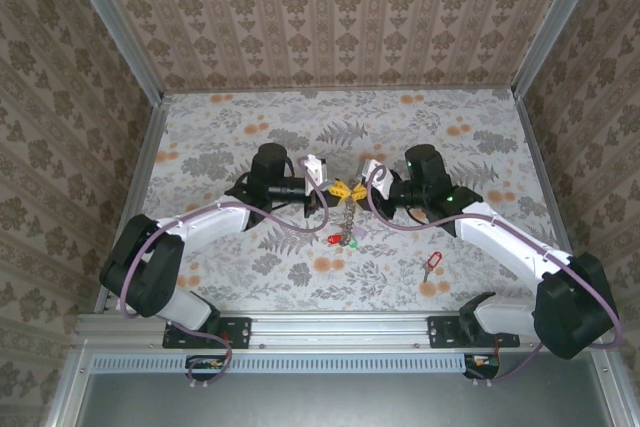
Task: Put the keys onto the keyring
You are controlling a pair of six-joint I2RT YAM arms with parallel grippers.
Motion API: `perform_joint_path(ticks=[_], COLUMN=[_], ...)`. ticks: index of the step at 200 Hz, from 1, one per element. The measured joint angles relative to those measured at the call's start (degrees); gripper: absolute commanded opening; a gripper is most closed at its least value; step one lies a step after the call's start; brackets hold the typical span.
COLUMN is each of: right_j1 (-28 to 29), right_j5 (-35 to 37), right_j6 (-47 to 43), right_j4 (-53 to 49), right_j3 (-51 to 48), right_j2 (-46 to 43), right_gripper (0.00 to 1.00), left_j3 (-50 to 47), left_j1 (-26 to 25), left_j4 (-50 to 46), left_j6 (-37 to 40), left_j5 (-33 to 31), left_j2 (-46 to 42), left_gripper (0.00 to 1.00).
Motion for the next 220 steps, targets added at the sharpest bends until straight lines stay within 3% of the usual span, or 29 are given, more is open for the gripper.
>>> perform_joint_path(ticks=[42, 74, 84, 103, 156, 220], right_j1=[-1.4, -1.4, -1.4, -1.1, 0.1, 1.6], right_j5=[-2.8, -3.3, -3.3, -2.9, 0.7, 4.2], right_j6=[2.2, 3.0, 2.9, 2.6, -1.1, -3.5], right_j4=[2.1, 2.1, 1.4, -1.6, -10.7, -15.8], right_j3=[-0.7, -0.7, -0.6, 0.3, 5.7, 7.4], right_j2=[0.0, 0.1, 0.1, 0.2, 0.4, 1.2], right_gripper=[0.00, 0.00, 0.00, 0.00, 0.00, 0.00], left_j3=[-0.3, -0.3, -0.3, 0.0, 4.4, 4.9], left_j1=[0.2, 0.2, 0.2, 0.0, -0.7, -0.9], left_j4=[2.4, 2.6, 2.1, -0.6, -13.4, -15.1], left_j6=[-1.2, -1.2, -0.8, 1.1, 8.6, 9.8], left_j5=[0.0, 0.0, 0.0, -0.3, -2.6, -5.0], left_j2=[0.4, 0.5, 0.5, 0.5, 0.5, -0.5], left_gripper=[0.00, 0.00, 0.09, 0.16, 0.20, 0.26])
